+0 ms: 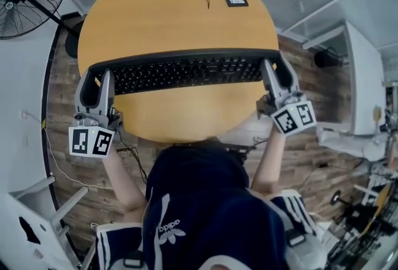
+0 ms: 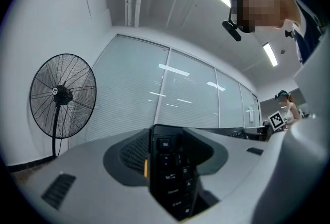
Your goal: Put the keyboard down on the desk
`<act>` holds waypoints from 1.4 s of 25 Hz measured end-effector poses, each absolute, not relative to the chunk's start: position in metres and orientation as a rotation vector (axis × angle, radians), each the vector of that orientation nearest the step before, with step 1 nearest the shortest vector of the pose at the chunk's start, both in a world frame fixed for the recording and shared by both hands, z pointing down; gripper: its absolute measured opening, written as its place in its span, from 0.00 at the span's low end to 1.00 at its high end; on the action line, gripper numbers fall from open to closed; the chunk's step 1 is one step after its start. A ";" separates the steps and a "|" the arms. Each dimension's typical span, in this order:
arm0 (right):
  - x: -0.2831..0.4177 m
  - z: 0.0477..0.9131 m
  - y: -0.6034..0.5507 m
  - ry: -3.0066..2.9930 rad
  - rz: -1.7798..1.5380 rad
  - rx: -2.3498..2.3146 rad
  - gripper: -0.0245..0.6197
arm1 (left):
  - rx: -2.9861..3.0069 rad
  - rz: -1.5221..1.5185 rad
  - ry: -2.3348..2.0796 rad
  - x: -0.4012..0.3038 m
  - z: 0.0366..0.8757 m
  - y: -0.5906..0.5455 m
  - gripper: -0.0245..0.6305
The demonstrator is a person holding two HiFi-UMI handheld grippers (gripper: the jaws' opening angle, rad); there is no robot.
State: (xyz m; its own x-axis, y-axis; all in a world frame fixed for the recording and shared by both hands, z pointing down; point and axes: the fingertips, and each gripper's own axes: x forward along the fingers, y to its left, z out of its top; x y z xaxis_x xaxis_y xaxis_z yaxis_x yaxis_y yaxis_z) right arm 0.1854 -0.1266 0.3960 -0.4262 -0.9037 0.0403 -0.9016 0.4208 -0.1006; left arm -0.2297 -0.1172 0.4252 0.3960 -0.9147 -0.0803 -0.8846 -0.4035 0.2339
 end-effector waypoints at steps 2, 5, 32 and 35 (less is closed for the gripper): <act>0.187 0.399 -0.127 2.634 -0.178 -1.671 0.32 | 2.485 -0.282 -1.625 -0.229 0.428 -0.115 0.33; 0.188 0.396 -0.122 2.649 -0.185 -1.676 0.32 | 2.470 -0.271 -1.620 -0.227 0.429 -0.109 0.33; 0.185 0.399 -0.126 2.710 -0.285 -1.656 0.32 | 2.362 -0.209 -1.653 -0.228 0.438 -0.096 0.33; 0.190 0.409 -0.123 2.681 -0.325 -1.658 0.32 | 2.352 -0.198 -1.652 -0.227 0.444 -0.094 0.33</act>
State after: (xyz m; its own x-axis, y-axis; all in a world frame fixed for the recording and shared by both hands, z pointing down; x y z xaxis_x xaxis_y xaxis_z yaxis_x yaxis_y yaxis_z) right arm 0.1902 -0.1235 0.4089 -0.4525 -0.8821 0.1306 -0.8878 0.4318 -0.1593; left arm -0.2272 -0.0944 0.4436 0.3442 -0.9381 0.0375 -0.9028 -0.3198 0.2875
